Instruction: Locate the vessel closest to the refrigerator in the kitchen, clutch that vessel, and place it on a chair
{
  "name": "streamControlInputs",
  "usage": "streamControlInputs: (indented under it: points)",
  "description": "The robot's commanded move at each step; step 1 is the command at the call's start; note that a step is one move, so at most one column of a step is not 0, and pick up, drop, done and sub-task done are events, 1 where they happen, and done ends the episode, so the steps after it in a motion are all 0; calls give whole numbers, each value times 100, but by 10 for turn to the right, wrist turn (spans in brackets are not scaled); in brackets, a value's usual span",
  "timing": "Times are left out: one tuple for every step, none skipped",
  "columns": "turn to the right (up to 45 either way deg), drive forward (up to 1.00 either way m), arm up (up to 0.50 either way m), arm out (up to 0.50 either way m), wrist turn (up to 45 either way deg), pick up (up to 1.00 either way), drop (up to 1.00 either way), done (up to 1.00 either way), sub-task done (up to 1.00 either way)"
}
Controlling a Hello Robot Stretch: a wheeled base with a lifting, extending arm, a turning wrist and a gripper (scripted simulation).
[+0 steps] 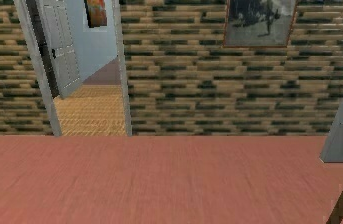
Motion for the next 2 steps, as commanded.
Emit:
streamControlInputs:
  points:
    - [0, 0, 0, -10, 0, 0, 0, 0, 0]
    - [0, 0, 0, 0, 0, 0, 0, 100, 0]
